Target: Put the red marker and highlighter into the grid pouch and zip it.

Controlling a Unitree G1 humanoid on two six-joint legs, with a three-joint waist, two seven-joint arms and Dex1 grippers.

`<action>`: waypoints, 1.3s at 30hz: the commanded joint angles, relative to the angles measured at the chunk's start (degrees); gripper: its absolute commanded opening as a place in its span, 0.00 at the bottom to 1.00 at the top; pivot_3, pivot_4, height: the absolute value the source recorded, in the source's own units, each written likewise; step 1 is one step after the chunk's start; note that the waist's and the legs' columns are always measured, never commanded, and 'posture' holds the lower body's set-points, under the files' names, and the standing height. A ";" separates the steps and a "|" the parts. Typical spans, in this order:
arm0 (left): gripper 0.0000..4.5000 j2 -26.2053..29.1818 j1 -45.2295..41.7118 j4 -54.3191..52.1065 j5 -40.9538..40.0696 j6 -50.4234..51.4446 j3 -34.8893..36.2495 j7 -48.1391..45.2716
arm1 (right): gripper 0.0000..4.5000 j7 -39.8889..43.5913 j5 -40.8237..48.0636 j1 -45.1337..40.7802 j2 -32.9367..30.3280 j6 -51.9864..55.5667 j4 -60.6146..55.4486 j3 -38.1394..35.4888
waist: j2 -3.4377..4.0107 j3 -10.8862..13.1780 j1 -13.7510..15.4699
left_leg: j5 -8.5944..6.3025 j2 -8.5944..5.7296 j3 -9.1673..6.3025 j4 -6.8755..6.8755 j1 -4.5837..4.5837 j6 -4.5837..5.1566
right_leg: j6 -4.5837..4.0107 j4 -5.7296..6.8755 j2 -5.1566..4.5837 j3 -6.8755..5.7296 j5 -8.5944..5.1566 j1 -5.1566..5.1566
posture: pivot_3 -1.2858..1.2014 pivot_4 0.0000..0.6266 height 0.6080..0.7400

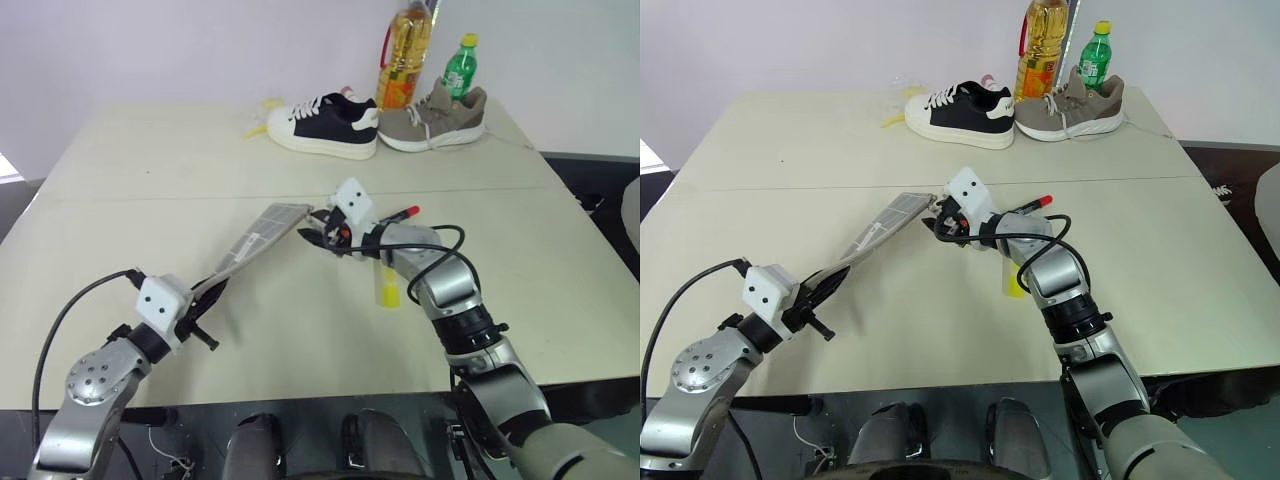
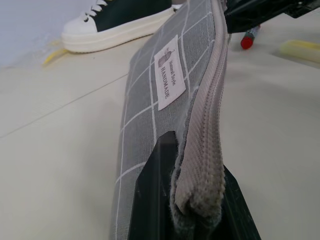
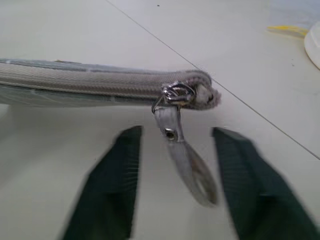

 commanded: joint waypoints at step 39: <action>0.00 -23.30 -27.85 3.49 18.70 23.11 -19.26 17.44 | 0.02 12.93 -6.82 1.04 -10.94 2.31 -25.47 13.98 | -0.08 -0.05 1.36 | 0.01 -0.08 -0.07 0.08 0.00 0.02 | 0.01 -0.01 0.04 0.00 0.01 0.09 | 0.52 0.24 0.74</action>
